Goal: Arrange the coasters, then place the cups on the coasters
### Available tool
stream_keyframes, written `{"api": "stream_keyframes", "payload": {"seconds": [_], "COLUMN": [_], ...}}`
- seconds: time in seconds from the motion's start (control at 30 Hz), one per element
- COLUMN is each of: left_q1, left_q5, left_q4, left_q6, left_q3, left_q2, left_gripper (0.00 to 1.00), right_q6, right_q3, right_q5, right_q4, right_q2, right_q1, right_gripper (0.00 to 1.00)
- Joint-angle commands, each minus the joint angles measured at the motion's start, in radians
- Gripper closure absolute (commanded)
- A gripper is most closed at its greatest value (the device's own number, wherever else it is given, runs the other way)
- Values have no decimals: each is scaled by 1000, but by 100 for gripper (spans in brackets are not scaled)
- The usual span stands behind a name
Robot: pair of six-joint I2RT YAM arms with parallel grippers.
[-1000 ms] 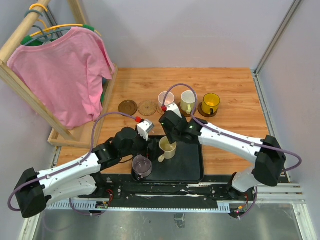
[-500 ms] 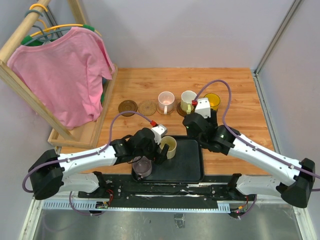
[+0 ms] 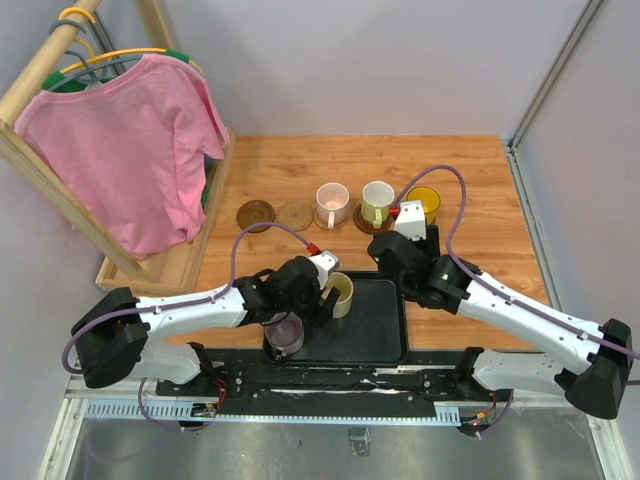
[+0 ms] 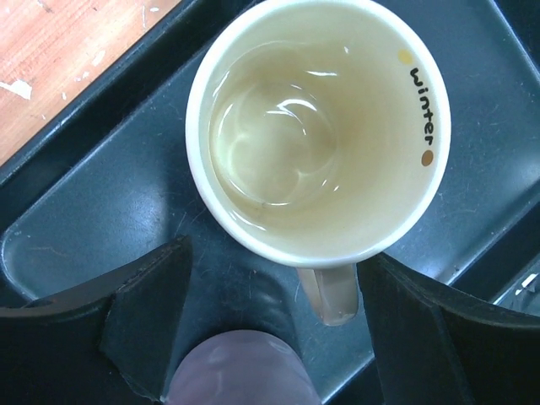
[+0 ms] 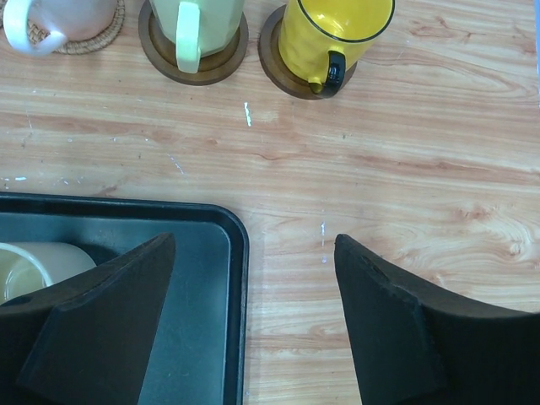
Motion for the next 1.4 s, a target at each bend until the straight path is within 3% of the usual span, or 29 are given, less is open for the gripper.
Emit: {"api": "stream_keyframes", "payload": {"seconds": [0.0,0.37,0.57,0.7,0.77,0.8,1.17,1.37], "left_q1": [-9,-9,-9,-9,-10,-9,-9,-8], "left_q5": [-18,-2,-2,1,-5,-14,-93,-258], "left_q4": [53,73,58,61,68,70,44,4], "left_q6": [13,21,30,36,34,30,37,26], "left_q3": [15,25,32,32,31,32,109,194], "left_q2": [7,50,68,73,75,75,9,-72], "left_gripper": [20,34,47,73,93,99,100,100], "right_q6": [21,21,26,29,30,31,30,28], "right_q3": [-3,-1,-14,-17,-19,-18,-38,-58], "right_q5": [20,21,18,12,10,8,14,33], "right_q4": [15,22,31,33,33,33,38,39], "right_q2": [15,39,37,42,44,43,22,-2], "right_q1": [-12,-12,-12,-12,-12,-12,-12,-12], "right_gripper": [22,21,20,20,20,20,20,20]}}
